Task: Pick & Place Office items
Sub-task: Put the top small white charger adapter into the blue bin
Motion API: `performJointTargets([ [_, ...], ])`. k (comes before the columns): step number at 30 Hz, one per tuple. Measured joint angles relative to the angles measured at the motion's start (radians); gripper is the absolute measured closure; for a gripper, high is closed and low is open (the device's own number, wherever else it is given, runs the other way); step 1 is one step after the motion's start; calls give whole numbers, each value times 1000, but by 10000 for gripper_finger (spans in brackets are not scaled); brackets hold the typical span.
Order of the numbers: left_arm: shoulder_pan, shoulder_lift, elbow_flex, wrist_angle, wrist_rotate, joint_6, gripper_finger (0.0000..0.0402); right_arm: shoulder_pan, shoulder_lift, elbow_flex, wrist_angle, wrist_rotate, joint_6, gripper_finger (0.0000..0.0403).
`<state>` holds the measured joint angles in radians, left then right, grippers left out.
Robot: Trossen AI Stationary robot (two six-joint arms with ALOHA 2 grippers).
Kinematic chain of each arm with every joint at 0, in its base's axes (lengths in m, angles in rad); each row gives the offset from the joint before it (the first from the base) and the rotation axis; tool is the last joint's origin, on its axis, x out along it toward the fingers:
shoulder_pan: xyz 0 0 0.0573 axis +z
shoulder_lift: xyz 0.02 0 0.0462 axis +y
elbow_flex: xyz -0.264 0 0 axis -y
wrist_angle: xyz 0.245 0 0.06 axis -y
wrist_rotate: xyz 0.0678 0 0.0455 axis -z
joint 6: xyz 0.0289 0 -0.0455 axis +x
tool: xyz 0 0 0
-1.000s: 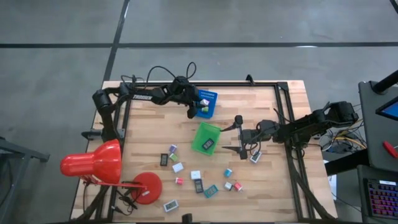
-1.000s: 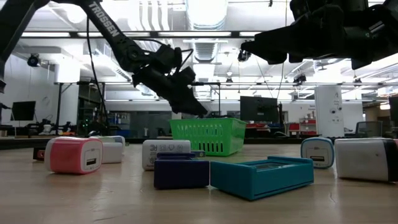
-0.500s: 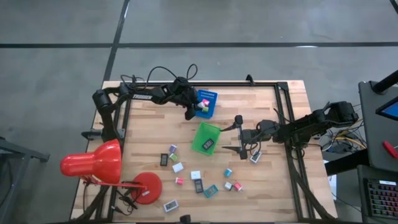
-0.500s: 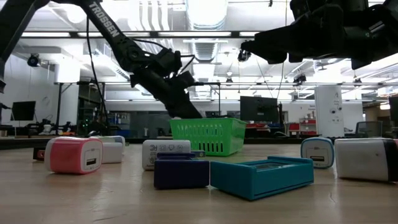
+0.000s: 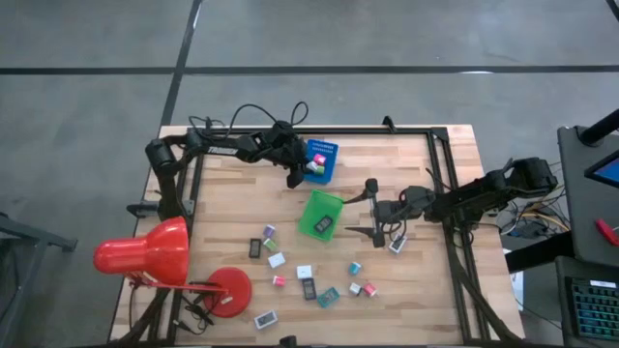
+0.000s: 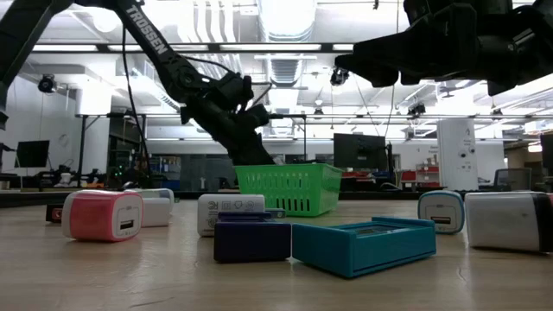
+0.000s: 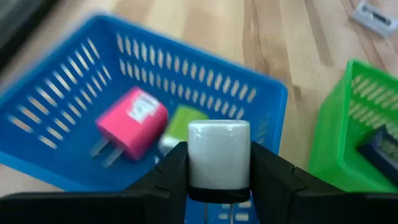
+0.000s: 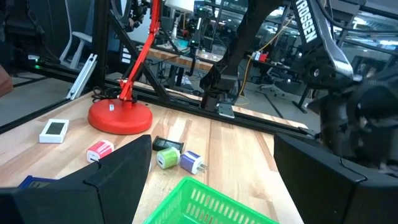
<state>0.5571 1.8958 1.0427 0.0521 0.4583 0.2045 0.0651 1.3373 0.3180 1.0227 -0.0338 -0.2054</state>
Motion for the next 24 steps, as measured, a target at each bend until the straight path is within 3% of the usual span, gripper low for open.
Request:
performJointTargets([
  [11, -10, 120, 121, -100, 4, -2, 272, 0, 0, 0, 4, 0, -1, 77],
  [24, -17, 87, 148, -169, -41, 0, 272, 0, 0, 0, 3, 3, -3, 77],
])
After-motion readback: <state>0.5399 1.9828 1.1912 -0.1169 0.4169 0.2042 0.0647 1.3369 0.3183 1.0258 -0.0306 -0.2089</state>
